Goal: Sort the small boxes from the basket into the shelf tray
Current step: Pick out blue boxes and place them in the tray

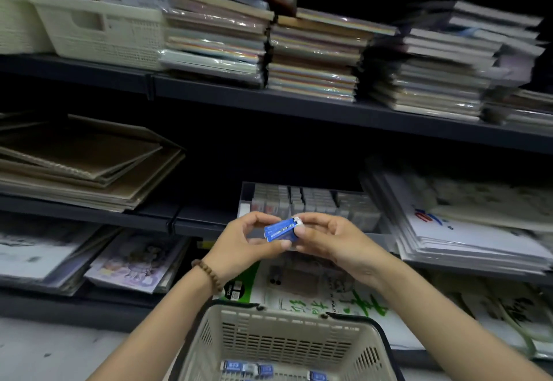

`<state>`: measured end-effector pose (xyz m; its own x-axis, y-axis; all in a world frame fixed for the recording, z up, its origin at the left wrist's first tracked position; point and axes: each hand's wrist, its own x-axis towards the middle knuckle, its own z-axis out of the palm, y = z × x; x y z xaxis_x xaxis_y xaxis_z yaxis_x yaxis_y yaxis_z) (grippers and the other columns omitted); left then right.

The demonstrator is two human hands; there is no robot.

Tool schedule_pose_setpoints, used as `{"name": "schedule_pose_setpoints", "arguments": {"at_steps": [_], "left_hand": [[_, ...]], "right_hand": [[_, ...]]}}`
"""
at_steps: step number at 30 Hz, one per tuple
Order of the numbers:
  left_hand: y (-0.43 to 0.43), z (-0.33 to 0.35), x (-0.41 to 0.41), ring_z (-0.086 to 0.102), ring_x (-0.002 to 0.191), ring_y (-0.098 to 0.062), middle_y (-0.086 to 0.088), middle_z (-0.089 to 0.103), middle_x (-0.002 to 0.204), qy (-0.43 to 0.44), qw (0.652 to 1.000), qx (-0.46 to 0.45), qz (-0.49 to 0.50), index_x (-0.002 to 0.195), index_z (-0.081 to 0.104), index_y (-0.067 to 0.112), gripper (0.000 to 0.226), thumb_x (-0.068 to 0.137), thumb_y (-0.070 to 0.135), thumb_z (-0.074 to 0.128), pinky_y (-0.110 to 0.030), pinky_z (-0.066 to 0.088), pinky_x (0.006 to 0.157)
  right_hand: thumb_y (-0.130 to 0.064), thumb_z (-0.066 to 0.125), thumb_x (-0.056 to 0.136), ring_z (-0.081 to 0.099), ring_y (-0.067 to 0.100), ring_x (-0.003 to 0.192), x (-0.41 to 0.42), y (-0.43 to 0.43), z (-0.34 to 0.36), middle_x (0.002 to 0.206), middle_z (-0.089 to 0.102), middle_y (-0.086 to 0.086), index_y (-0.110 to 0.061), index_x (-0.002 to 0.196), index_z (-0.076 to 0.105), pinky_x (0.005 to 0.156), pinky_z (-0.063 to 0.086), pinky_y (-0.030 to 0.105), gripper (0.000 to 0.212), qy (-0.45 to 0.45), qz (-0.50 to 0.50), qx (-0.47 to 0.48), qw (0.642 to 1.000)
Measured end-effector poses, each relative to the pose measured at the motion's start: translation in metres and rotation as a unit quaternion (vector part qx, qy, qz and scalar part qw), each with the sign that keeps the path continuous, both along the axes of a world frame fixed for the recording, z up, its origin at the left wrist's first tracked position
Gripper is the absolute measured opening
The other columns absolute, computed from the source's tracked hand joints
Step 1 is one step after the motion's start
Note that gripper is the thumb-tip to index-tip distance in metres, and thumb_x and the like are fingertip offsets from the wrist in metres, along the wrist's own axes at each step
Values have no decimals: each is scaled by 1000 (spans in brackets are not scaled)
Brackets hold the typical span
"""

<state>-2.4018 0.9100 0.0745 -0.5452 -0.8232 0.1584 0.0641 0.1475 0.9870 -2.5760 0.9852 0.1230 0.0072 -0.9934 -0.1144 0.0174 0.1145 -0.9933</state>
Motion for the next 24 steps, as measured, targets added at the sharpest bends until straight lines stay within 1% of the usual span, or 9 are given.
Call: {"name": "schedule_pose_setpoints", "arguments": {"at_steps": [2, 4, 6, 8, 12, 15, 19, 21, 24], "left_hand": [[-11, 5, 1, 70, 87, -18, 1, 64, 113, 13, 1000, -4, 17, 104, 63, 24, 52, 58, 41, 81, -24, 56, 70], [-27, 3, 4, 67, 93, -15, 2, 61, 115, 20, 997, -4, 79, 105, 60, 29, 44, 65, 45, 70, -22, 55, 69], [-47, -7, 7, 62, 103, -16, -1, 60, 118, 29, 988, 4, 151, 106, 58, 28, 27, 81, 38, 61, -32, 55, 81], [-65, -21, 11, 55, 113, -17, -1, 57, 123, -2, 981, 5, 195, 115, 55, 25, 25, 91, 33, 52, -40, 47, 98], [-83, -46, 9, 49, 122, -20, -5, 52, 133, -71, 980, 50, 177, 132, 47, 13, 42, 95, 33, 44, -42, 37, 107], [-84, -55, 6, 52, 119, -19, -5, 55, 130, -103, 982, 33, 154, 133, 48, 11, 43, 96, 31, 44, -38, 39, 105], [-80, -60, 4, 51, 120, -16, -1, 54, 130, -82, 984, 24, 159, 135, 46, 13, 43, 96, 31, 45, -37, 40, 105], [-79, -61, 3, 50, 121, -17, -2, 54, 132, -67, 985, 30, 156, 135, 46, 13, 43, 96, 31, 44, -40, 39, 106], [-78, -62, 2, 49, 122, -16, -2, 53, 133, -57, 986, 30, 153, 136, 45, 14, 44, 96, 32, 43, -39, 38, 106]], "right_hand": [[-12, 61, 88, 69, 15, 82, -1, -22, 1, 100, 71, 11, -5, 108, 63, 74, 55, 16, 21, 15, -21, -7, 1000], [-9, 59, 90, 68, 10, 71, -1, -45, 1, 96, 68, 13, 4, 113, 60, 72, 55, 14, 26, 49, -48, -13, 998], [-6, 58, 90, 66, 2, 58, -3, -71, -2, 95, 65, 16, 13, 114, 56, 65, 55, 12, 30, 91, -72, -18, 993], [-5, 60, 89, 63, 1, 53, -3, -94, -9, 99, 62, 20, 18, 115, 53, 58, 53, 10, 35, 159, -89, -22, 983], [-12, 68, 85, 56, 10, 75, 4, -128, -35, 102, 58, 11, 7, 119, 53, 53, 43, 4, 42, 338, -76, -38, 937], [-24, 70, 84, 57, 18, 99, 11, -142, -53, 117, 61, 11, -3, 127, 53, 73, 41, 16, 50, 426, -50, -42, 902], [-27, 71, 82, 56, 19, 111, 24, -143, -67, 125, 59, 7, -9, 130, 53, 85, 43, 22, 54, 458, -45, -62, 885], [-26, 74, 80, 56, 18, 108, 28, -141, -69, 121, 61, 5, -10, 127, 56, 84, 42, 21, 54, 458, -67, -68, 884], [-21, 76, 78, 57, 15, 97, 29, -139, -68, 106, 63, 3, -11, 119, 60, 78, 41, 18, 45, 417, -91, -49, 903]]}}
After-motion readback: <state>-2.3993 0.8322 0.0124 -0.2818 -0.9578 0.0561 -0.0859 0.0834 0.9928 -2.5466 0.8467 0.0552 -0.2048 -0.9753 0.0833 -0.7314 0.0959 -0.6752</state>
